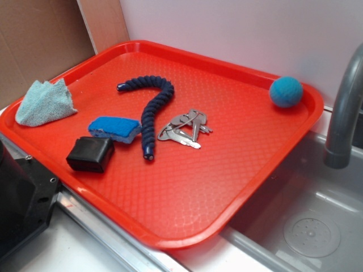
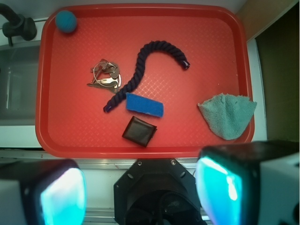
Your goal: Grab the blue cloth.
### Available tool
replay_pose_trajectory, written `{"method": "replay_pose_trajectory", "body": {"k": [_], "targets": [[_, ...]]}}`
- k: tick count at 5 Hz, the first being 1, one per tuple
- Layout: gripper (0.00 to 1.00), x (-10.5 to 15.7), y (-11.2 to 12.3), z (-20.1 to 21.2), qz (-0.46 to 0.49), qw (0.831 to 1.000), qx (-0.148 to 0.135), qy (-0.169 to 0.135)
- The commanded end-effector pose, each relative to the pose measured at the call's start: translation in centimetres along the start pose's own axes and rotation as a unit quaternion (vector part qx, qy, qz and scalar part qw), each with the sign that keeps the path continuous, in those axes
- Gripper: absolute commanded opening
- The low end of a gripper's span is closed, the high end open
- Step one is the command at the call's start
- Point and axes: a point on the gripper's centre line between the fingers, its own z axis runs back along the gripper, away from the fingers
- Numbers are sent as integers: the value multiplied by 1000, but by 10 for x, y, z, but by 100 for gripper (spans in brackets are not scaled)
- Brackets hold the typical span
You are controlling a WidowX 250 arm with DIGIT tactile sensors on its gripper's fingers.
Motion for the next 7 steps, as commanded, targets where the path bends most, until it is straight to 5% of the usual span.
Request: {"method": "replay_pose_trajectory", "body": {"k": [1, 2, 4, 5, 7], "targets": [[100, 0, 0, 0, 0, 1000, 0, 0], [100, 26, 52, -52, 101, 992, 71, 11], [100, 33, 149, -130, 189, 974, 129, 7], [100, 16, 173, -152, 172, 977, 126, 16], [100, 28, 169, -200, 5, 999, 40, -5]]}}
